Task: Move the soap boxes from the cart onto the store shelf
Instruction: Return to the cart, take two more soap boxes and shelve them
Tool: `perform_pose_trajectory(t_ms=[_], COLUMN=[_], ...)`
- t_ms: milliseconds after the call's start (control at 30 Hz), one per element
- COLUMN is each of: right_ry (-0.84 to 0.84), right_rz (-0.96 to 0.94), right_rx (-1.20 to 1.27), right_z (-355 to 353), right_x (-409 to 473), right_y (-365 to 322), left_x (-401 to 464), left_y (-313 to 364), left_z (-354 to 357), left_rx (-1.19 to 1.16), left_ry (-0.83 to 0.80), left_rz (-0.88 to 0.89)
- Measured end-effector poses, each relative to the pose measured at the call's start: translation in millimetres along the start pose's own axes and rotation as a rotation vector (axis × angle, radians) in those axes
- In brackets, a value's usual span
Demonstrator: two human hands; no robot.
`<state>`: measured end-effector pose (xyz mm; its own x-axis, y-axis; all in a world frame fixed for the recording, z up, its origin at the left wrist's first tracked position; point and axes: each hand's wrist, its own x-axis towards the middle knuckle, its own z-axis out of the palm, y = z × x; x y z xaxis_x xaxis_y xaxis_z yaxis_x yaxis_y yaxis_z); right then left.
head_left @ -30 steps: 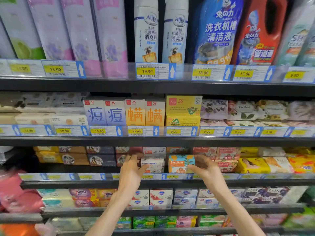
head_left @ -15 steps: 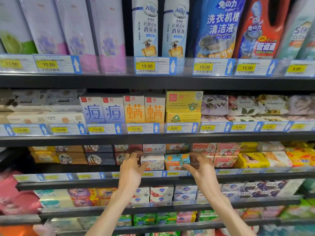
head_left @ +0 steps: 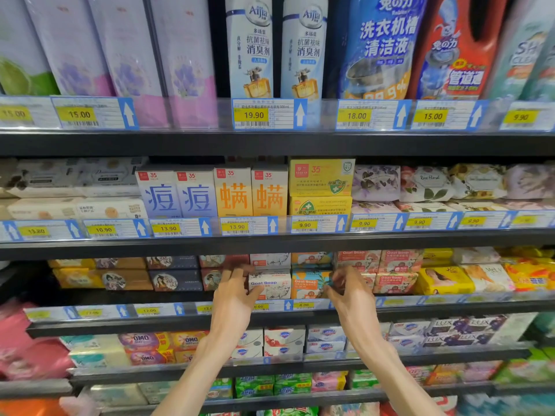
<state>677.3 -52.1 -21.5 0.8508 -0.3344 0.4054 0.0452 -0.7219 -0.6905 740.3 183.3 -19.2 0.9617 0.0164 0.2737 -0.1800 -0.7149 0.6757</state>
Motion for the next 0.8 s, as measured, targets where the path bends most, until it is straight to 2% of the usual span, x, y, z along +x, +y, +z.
perform_pose_trajectory(t_ms=[433, 533, 633, 800], right_ry=[-0.058, -0.057, -0.082, -0.233], right_rz=[0.074, 0.018, -0.074, -0.279], right_rx=[-0.006, 0.008, -0.018, -0.119], right_z=[-2.7, -7.5, -13.5, -1.7], right_x=[4.1, -1.2, -5.3, -4.5], right_y=[-2.8, -4.9, -15.3, -43.9], left_x=[-1.2, -7.0, -18.5, -53.8], left_y=[5.7, 3.0, 3.2, -8.8], left_z=[0.1, -3.2, -14.3, -48.2], left_rx=[0.021, 0.056, 0.116, 0.262], left_ry=[-0.016, 0.007, 0.064, 0.137], left_rz=[0.0, 0.035, 0.146, 0.154])
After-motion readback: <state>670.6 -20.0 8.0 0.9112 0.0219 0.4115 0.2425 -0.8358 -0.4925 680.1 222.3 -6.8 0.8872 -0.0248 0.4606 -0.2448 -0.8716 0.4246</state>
